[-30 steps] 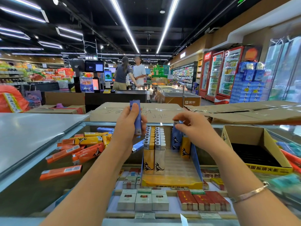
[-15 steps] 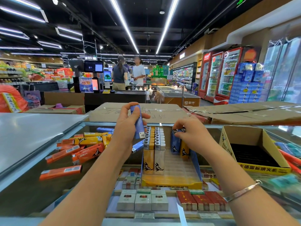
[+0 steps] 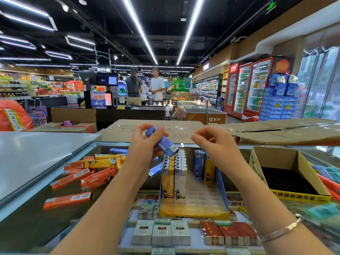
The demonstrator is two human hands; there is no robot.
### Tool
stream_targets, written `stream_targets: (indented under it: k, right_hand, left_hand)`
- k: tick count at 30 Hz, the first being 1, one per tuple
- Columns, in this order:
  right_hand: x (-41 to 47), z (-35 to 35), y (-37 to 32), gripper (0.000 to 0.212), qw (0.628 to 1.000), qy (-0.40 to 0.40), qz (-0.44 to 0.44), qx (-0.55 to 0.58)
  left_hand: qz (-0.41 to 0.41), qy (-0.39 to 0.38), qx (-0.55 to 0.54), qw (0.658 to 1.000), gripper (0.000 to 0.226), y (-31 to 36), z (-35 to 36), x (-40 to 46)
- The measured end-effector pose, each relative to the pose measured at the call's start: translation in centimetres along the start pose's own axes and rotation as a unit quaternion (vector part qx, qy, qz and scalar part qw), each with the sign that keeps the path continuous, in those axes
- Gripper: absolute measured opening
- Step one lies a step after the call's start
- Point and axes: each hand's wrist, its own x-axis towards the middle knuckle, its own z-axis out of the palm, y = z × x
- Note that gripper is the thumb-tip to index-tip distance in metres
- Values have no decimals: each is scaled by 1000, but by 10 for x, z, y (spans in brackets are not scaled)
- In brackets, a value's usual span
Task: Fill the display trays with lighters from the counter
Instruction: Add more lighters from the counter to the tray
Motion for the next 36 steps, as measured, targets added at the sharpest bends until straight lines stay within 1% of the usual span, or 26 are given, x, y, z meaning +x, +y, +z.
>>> stream_targets:
  k: [2,3,6,8,10,14,18,20,22,23,25,27,28,32,34,36]
  right_hand:
    - [-3,1,-12,8,993,-30,22,116]
    - [-5,2,-16,9,987,-51,31,148]
    - [-7,8,-20,15,976,-97,46,191]
    - [-8,11,-19,22,975,-103,56,188]
    - [-8,13,-18,24,977,-90,63,186]
    - [-8,13,-19,18,977,-63,64,194]
    - [-8,11,-18,12,969,-38,61,237]
    - [-6,6,-16,13,968,-9,55,246]
    - [-2,-2,-13,14,968,33,45,245]
    - [-1,-6,-11,16,970,53,39,235]
    - [3,-14,-5,21,981,69,34,175]
    - [5,-16,1,23,992,48,42,105]
    - [5,-16,5,22,996,30,49,73]
    - [4,-12,14,15,997,-33,49,-45]
    - [4,-10,16,14,993,-59,46,-89]
    - [4,-10,20,16,987,-80,54,-129]
  left_hand:
    - [1,2,-15,1000,44,2,0,-2]
    - [4,4,-24,1000,47,2,0,-2]
    - [15,7,-39,999,53,2,1,-4]
    - [20,1,-53,998,54,1,1,-5]
    - [25,-4,-56,998,53,-1,1,-5]
    - [42,-8,-30,999,49,-2,3,-6]
    - [68,-24,47,996,44,-2,5,-7]
    - [66,-50,93,992,42,-3,6,-7]
    - [34,-104,144,984,47,-3,4,-5]
    - [12,-139,188,972,51,-3,2,-5]
    - [-32,-213,288,933,57,-2,-1,-6]
    - [-53,-262,358,895,64,-2,-4,-7]
    - [-51,-276,379,882,67,-2,-5,-8]
    - [-32,-296,453,841,62,-1,-7,-9]
    - [-35,-302,466,831,61,-2,-7,-10]
    - [-39,-308,463,830,59,-1,-7,-10]
